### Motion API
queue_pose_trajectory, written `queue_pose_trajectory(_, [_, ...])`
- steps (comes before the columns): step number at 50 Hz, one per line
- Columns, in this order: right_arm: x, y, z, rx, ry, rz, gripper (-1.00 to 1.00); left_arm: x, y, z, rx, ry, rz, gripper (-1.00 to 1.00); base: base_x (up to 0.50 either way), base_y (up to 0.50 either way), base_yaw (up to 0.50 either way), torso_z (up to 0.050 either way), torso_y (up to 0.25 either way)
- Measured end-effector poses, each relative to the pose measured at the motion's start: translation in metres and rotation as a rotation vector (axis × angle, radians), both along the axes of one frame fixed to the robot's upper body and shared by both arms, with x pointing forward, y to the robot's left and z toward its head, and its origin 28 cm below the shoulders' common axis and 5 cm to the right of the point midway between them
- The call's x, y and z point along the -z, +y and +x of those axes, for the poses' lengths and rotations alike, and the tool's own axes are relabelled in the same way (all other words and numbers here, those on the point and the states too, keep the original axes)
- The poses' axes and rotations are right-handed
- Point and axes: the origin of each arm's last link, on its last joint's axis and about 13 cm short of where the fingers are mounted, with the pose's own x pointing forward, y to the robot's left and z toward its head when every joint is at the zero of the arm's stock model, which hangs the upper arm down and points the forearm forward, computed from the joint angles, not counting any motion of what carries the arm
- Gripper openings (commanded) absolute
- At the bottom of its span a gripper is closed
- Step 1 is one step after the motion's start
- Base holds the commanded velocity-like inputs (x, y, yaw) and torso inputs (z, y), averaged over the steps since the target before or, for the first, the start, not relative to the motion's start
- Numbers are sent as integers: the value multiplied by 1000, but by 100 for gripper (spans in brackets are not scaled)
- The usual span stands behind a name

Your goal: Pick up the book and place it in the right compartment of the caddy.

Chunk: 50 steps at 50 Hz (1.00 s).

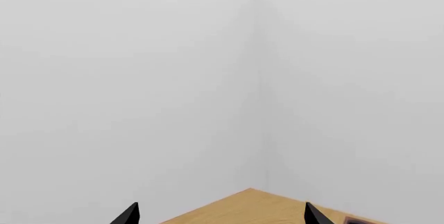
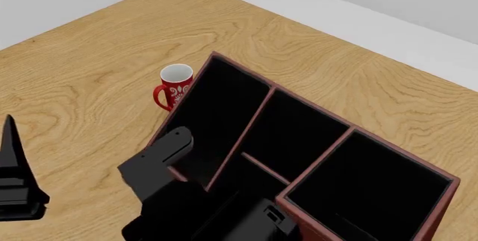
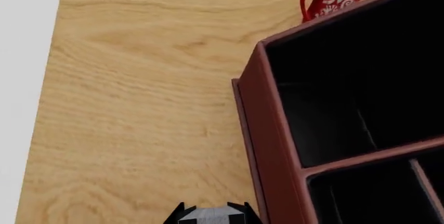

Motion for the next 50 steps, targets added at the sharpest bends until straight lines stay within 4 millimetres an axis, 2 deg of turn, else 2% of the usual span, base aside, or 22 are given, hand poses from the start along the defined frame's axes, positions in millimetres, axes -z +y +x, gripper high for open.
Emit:
queue_pose_trajectory(17, [-52,-1,-4,-14,-83,35,-100,-4,5,-1,-16,-8,-25,100,0,0,0,0,1])
queue_pose_trajectory(50, [-145,-22,-1,71,-208,162,-100,-9,10,-4,-32,-19,-46,100,0,0,0,0,1])
